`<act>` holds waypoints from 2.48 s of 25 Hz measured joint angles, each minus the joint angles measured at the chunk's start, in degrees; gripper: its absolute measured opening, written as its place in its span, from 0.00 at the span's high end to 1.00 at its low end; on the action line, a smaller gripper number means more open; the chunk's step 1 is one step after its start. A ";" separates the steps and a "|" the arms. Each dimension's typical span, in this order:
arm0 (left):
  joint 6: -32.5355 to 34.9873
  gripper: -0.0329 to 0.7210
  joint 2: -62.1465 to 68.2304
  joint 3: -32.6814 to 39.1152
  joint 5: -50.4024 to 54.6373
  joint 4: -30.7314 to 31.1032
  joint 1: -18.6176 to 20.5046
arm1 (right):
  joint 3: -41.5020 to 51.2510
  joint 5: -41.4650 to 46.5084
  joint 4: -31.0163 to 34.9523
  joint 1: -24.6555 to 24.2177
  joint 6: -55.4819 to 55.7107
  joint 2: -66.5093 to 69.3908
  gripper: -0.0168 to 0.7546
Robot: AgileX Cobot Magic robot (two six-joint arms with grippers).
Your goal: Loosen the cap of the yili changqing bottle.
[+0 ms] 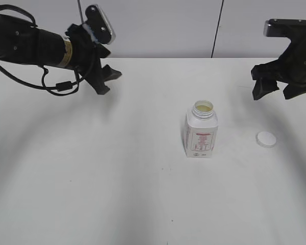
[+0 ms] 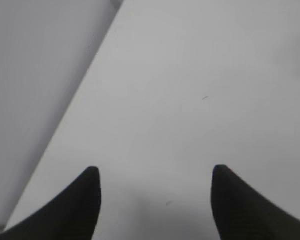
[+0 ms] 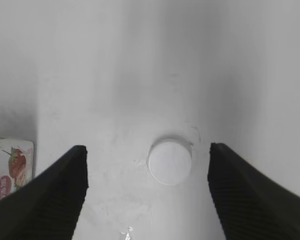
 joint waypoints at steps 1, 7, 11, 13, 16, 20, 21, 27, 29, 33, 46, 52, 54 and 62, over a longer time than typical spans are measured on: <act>0.00 0.38 -0.29 0.00 4.93 -1.40 0.04 | -0.59 0.02 0.00 0.00 0.00 -0.19 0.22; 0.00 0.39 -1.32 0.04 30.36 -18.85 0.07 | -4.79 1.49 -1.47 0.00 -0.05 -0.87 0.22; 5.05 0.39 -1.71 0.04 41.14 -33.89 0.11 | -7.89 3.35 -3.94 0.00 -0.14 -0.87 0.22; 11.84 0.39 -2.46 0.04 43.66 -41.54 0.11 | -9.60 4.62 -5.12 0.00 -0.14 -0.87 0.22; 23.15 0.39 -4.24 0.04 47.04 -53.02 0.11 | -12.49 6.30 -5.87 0.00 -0.14 -0.87 0.22; 36.03 0.39 -7.27 -0.15 53.31 -67.58 0.45 | -16.34 7.74 -5.87 0.00 -0.14 -0.87 0.22; 38.51 0.39 -7.79 -0.79 55.41 -71.27 0.78 | -17.21 8.34 -5.87 0.00 -0.14 -0.87 0.22; 47.33 0.39 -8.25 -8.33 70.75 -80.75 4.27 | -21.87 15.03 -10.92 0.00 -0.42 -0.87 0.22; 47.75 0.39 -8.25 -11.00 75.22 -81.19 5.47 | -23.20 17.75 -12.43 0.00 -0.58 -0.87 0.22; 47.99 0.39 -8.39 -15.06 82.90 -83.18 7.08 | -24.92 23.20 -13.00 0.00 -0.99 -0.87 0.22; 48.66 0.39 -17.73 -14.26 89.59 -91.27 8.62 | -25.49 27.91 -1.60 -0.04 -2.83 -4.26 0.22; 48.66 0.39 -26.55 -5.26 89.61 -91.51 8.62 | -21.05 27.91 -1.63 -0.04 -3.21 -12.95 0.22; 48.66 0.39 -30.22 -0.79 89.67 -91.51 8.62 | -17.66 27.93 -1.75 -0.04 -3.21 -16.49 0.22; 48.66 0.39 -47.20 15.38 89.78 -91.88 8.62 | -4.00 28.11 -1.80 -0.04 -3.28 -31.35 0.22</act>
